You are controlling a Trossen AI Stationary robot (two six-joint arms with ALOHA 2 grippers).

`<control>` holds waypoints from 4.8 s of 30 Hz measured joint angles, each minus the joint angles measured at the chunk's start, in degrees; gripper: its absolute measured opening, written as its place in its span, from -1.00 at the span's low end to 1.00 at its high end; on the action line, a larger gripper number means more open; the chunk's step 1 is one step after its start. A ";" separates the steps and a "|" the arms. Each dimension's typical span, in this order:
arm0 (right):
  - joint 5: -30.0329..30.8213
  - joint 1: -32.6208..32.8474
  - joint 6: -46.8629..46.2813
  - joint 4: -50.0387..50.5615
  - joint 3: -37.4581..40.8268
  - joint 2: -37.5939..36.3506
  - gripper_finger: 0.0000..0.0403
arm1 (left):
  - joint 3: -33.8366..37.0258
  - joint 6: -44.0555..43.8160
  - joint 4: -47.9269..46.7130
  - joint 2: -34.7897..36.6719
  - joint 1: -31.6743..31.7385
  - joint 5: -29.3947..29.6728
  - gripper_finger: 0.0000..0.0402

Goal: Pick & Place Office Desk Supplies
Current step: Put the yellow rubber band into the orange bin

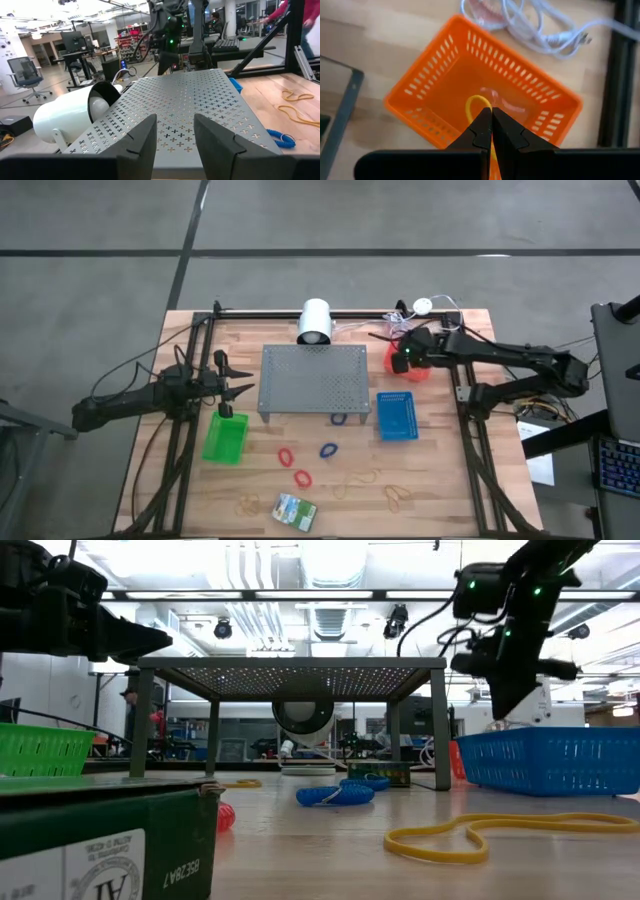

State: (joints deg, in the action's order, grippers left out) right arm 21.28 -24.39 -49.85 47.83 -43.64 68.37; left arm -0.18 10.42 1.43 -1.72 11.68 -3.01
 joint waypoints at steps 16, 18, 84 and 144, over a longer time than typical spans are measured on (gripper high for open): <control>-13.83 -10.20 2.20 -0.26 -0.07 8.30 -0.96 | 0.00 0.01 0.00 0.00 0.00 0.01 -0.33; -15.40 -10.89 3.03 -0.33 -0.07 9.37 -0.96 | 0.01 0.00 -0.01 0.00 0.01 0.02 -0.33; -15.12 0.66 7.06 -6.64 -0.28 -10.55 -0.56 | 0.02 0.01 0.00 0.00 0.01 0.02 -0.33; 14.75 72.13 -23.55 2.74 -22.78 18.31 -0.50 | 0.01 0.02 0.00 -0.02 0.02 0.00 -0.33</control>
State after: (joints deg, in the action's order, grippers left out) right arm 36.03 47.74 -73.39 50.57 -66.42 86.68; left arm -0.18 10.44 1.43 -1.74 11.70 -3.01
